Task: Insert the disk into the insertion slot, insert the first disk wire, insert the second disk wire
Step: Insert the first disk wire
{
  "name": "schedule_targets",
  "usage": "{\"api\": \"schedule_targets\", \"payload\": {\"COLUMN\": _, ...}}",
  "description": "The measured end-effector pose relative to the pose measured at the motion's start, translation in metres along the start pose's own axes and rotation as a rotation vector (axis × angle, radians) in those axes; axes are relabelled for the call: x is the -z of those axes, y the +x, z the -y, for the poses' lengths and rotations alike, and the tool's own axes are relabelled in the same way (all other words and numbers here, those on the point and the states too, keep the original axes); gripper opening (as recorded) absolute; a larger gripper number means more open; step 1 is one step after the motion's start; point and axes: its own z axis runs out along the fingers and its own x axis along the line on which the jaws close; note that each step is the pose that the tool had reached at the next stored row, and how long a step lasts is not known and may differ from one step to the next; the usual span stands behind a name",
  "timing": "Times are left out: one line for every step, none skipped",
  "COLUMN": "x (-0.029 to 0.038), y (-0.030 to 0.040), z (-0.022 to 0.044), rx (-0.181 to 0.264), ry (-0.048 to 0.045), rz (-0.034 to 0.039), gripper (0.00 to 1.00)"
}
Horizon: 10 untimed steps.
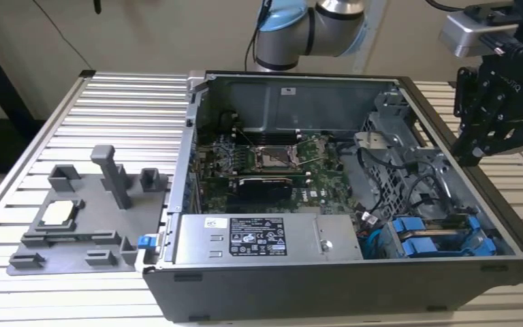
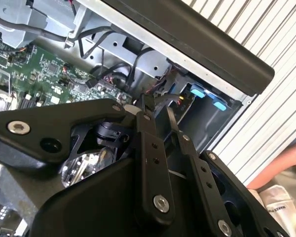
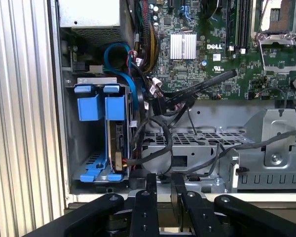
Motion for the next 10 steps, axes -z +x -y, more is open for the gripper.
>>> {"api": "schedule_targets", "payload": {"x": 0.0001, "y": 0.0000, "z": -0.0003, "rx": 0.000, "ry": 0.0000, "rz": -0.0002, "gripper": 0.27}}
{"api": "schedule_targets", "payload": {"x": 0.0002, "y": -0.0001, "z": -0.0011, "rx": 0.000, "ry": 0.0000, "rz": -0.0002, "gripper": 0.27}}
{"api": "schedule_targets", "payload": {"x": 0.0002, "y": -0.0002, "z": -0.0019, "rx": 0.000, "ry": 0.0000, "rz": -0.0001, "gripper": 0.27}}
{"api": "schedule_targets", "payload": {"x": 0.0003, "y": -0.0002, "z": -0.0030, "rx": 0.000, "ry": 0.0000, "rz": -0.0001, "gripper": 0.27}}
{"api": "schedule_targets", "payload": {"x": 0.0004, "y": -0.0002, "z": -0.0039, "rx": 0.000, "ry": 0.0000, "rz": -0.0002, "gripper": 0.27}}
{"api": "schedule_targets", "payload": {"x": 0.0005, "y": -0.0002, "z": -0.0049, "rx": 0.000, "ry": 0.0000, "rz": -0.0006, "gripper": 0.27}}
{"api": "schedule_targets", "payload": {"x": 0.0006, "y": -0.0003, "z": -0.0060, "rx": 0.000, "ry": 0.0000, "rz": -0.0013, "gripper": 0.27}}
{"api": "schedule_targets", "payload": {"x": 0.0007, "y": -0.0004, "z": -0.0072, "rx": 0.000, "ry": 0.0001, "rz": -0.0021, "gripper": 0.27}}
{"api": "schedule_targets", "payload": {"x": 0.0008, "y": -0.0005, "z": -0.0083, "rx": 0.000, "ry": 0.0001, "rz": -0.0036, "gripper": 0.27}}
{"api": "schedule_targets", "payload": {"x": 0.0009, "y": -0.0007, "z": -0.0094, "rx": 0.001, "ry": 0.0001, "rz": -0.0068, "gripper": 0.27}}
